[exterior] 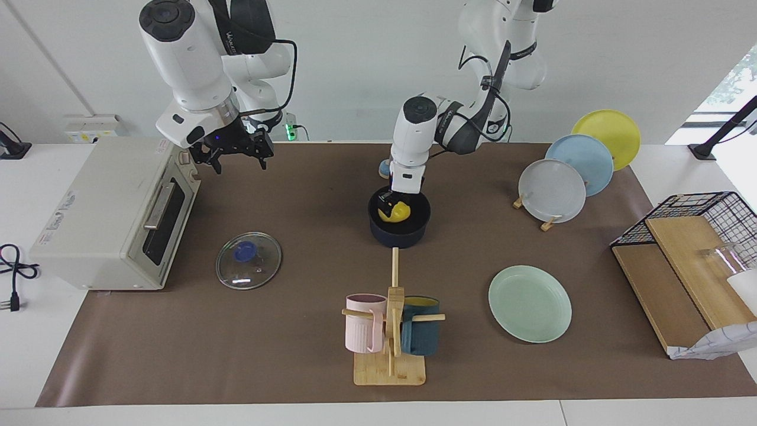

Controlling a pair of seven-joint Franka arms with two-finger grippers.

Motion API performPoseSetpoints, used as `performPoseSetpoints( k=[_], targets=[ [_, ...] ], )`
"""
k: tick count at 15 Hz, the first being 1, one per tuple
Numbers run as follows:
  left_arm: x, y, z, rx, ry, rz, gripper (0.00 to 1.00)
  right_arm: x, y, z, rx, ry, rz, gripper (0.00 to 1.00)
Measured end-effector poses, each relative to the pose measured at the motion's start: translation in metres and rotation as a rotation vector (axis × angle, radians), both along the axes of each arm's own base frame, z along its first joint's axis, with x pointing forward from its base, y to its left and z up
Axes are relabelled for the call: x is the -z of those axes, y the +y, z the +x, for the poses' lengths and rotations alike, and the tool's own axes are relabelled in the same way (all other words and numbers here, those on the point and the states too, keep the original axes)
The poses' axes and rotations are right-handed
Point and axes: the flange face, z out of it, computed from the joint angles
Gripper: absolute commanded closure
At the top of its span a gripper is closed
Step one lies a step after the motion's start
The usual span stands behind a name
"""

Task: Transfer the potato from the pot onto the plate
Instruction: 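Lift the potato toward the green plate while the right gripper withdraws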

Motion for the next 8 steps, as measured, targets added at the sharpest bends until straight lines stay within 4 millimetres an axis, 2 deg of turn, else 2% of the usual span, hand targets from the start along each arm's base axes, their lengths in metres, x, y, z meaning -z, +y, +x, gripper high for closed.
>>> performPoseSetpoints(
  k=[4, 8],
  targets=[
    [-0.023, 0.014, 0.01, 0.012, 0.012, -0.003, 0.94, -0.015, -0.02, -0.005, 0.034, -0.016, 0.001, 0.0],
    [-0.068, 0.035, 0.031, 0.028, 0.061, -0.019, 0.94, -0.021, -0.027, -0.011, 0.047, -0.009, -0.003, 0.0]
  ],
)
